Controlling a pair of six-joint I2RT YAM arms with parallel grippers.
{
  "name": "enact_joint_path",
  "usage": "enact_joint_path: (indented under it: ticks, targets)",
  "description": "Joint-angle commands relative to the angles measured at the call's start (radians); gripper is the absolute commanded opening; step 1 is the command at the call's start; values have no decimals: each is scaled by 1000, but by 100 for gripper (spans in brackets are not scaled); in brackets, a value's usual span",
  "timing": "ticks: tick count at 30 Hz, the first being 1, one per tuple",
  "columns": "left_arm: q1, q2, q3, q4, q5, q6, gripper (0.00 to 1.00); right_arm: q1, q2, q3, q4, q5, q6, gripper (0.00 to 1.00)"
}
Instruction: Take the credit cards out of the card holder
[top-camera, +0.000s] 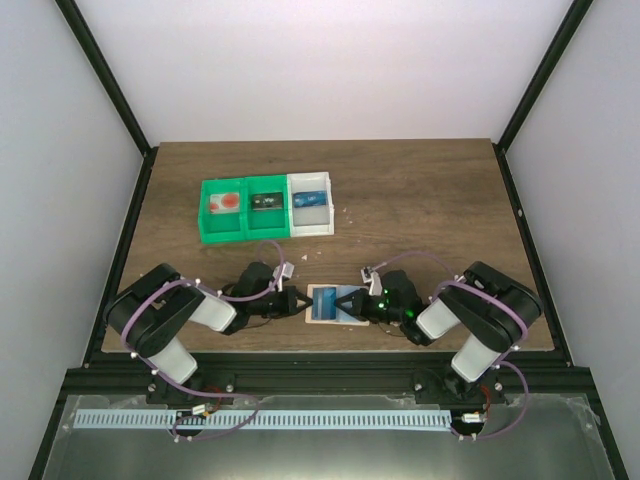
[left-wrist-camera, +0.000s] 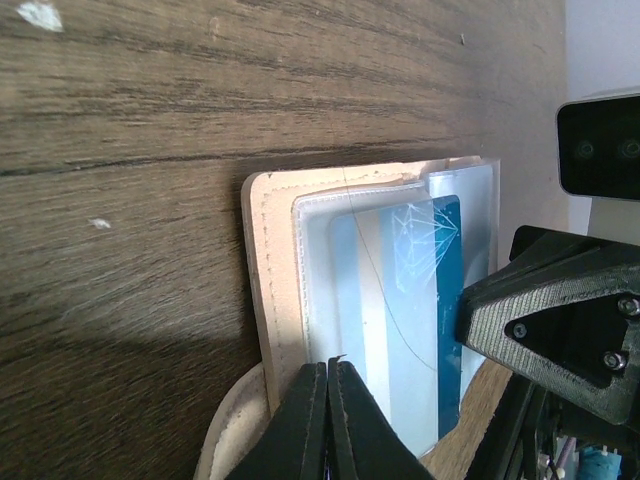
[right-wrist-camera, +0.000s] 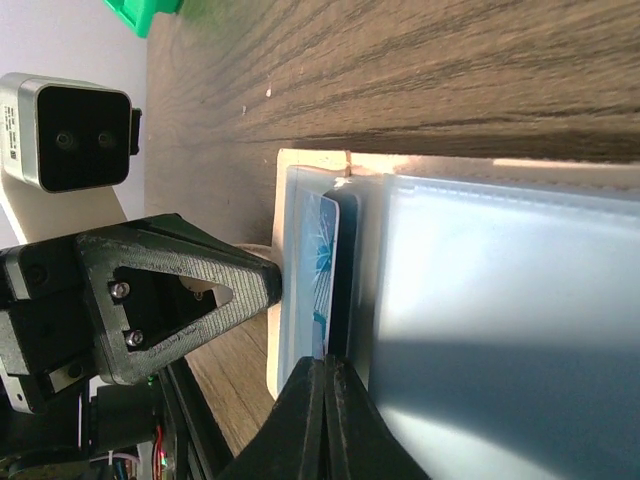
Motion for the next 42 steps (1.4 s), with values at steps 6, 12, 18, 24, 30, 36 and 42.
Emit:
enact_joint_path:
  ticks: [6,12,18,24,30,36,42]
  targets:
    - [-19,43,-19,-186,-48,12,3,-24,-63,-20,-26,-16,-46,0]
    - [-18,-1,39,-256,-54,25,4,-34,-220,11,-286,61,-160,0]
    - [-18,-45,89,-311,-52,43,8,-34,-386,32,-490,156,-253,0]
    - [-19,-171,206,-420,-16,39,33,-33,-521,91,-633,215,-461,0]
    - [1,-307,299,-558,5,-11,60,-8,-609,162,-636,263,-701,0]
    - [84,-375,250,-392,269,-302,60,151,-654,125,-431,385,-1057,1]
    - [91,-515,173,-347,205,-581,51,272,-618,95,-328,544,-1235,0]
